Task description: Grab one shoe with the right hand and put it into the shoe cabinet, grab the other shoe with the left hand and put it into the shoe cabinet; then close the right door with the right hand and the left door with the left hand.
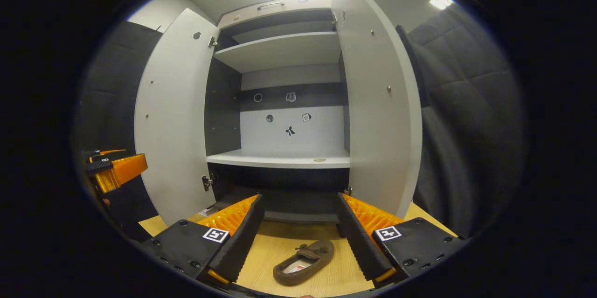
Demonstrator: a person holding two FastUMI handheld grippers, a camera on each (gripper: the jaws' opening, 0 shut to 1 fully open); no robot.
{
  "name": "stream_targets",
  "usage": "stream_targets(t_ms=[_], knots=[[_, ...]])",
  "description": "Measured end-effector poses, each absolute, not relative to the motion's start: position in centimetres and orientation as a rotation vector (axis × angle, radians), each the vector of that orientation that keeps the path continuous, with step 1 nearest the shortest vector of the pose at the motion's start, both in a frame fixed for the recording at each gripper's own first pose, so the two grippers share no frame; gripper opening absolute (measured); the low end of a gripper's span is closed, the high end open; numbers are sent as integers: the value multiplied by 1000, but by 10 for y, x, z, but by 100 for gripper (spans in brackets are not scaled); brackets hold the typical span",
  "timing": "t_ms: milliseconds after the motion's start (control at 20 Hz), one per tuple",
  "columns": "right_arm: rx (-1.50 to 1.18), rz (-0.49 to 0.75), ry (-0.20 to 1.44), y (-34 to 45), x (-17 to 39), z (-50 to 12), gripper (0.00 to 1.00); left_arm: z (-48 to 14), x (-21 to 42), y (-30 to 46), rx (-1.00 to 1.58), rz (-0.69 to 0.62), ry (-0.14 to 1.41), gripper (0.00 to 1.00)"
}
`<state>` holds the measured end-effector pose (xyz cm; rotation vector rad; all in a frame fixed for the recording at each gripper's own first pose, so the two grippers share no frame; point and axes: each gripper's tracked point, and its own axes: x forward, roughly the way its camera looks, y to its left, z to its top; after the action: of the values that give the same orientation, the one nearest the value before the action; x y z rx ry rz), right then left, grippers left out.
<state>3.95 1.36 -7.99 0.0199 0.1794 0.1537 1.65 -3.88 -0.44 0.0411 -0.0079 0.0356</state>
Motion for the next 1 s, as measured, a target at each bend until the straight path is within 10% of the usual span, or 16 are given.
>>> stream_targets(t_ms=[350,400,450,1000], knots=[[-1,184,408,35,69,-161,98,-9,48,-35,57,39,-23,100],[-7,185,433,37,74,-170,98,-8,51,-35,54,37,-27,84],[-18,183,463,39,77,-181,98,-10,56,-34,56,36,-26,100],[-39,230,790,56,79,-290,98,-36,73,-5,79,82,34,93]])
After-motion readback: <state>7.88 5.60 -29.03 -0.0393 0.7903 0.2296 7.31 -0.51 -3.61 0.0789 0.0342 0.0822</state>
